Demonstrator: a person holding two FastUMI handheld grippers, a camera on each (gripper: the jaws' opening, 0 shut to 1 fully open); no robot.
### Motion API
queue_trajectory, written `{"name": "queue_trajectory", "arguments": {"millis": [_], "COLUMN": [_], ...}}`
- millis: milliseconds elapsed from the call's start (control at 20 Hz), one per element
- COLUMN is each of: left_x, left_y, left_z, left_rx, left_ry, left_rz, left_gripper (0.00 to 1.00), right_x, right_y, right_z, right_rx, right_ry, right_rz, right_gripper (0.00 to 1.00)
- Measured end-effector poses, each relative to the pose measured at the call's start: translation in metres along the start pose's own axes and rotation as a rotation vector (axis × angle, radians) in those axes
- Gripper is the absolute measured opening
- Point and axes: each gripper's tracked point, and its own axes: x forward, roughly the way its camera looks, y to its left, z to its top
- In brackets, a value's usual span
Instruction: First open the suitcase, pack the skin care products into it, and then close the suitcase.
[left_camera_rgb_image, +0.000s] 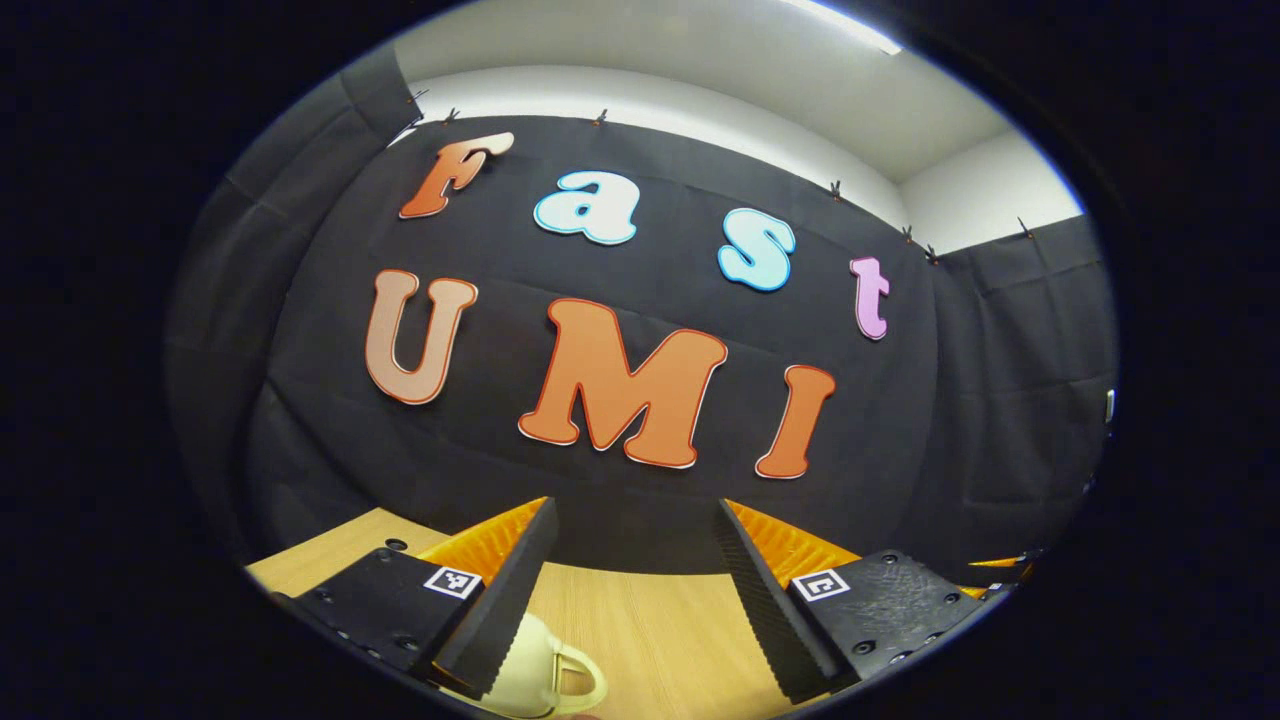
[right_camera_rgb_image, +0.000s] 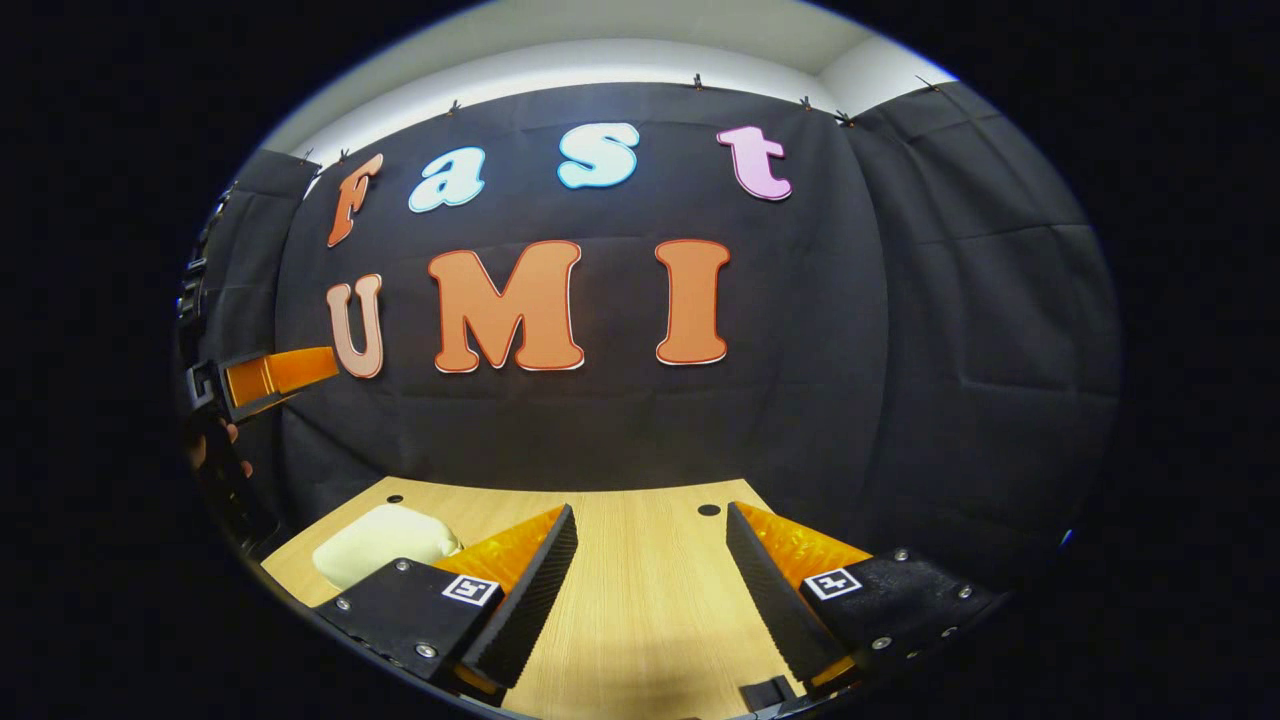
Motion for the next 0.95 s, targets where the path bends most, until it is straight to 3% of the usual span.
{"name": "queue_trajectory", "arguments": {"millis": [200, 250, 300, 350, 400, 450, 550, 600, 950], "left_x": [-0.004, -0.006, -0.007, -0.010, -0.012, -0.015, -0.021, -0.023, -0.028], "left_y": [0.000, -0.001, -0.003, -0.006, -0.007, -0.003, 0.005, 0.007, 0.020], "left_z": [0.003, 0.004, 0.004, 0.001, -0.001, 0.000, 0.004, 0.006, 0.006], "left_rx": [0.083, 0.087, 0.078, 0.068, 0.065, 0.069, 0.089, 0.097, 0.154], "left_ry": [0.003, -0.003, -0.008, -0.008, -0.008, -0.012, -0.025, -0.027, -0.001], "left_rz": [0.080, 0.093, 0.099, 0.099, 0.104, 0.119, 0.161, 0.172, 0.190], "left_gripper": [0.94, 0.97, 0.97, 0.97, 0.97, 0.99, 0.94, 0.97, 0.96], "right_x": [0.021, 0.026, 0.032, 0.037, 0.042, 0.046, 0.052, 0.055, 0.063], "right_y": [-0.012, -0.012, -0.011, -0.012, -0.012, -0.010, -0.005, -0.004, 0.014], "right_z": [0.008, 0.008, 0.009, 0.011, 0.013, 0.015, 0.020, 0.021, 0.018], "right_rx": [0.003, 0.002, -0.002, -0.008, -0.013, -0.014, -0.004, 0.004, 0.007], "right_ry": [-0.010, -0.009, -0.010, -0.012, -0.017, -0.021, -0.030, -0.035, -0.045], "right_rz": [0.042, 0.061, 0.080, 0.093, 0.105, 0.120, 0.149, 0.159, 0.173], "right_gripper": [0.95, 1.00, 0.95, 1.00, 0.95, 0.95, 0.95, 0.95, 0.95]}}
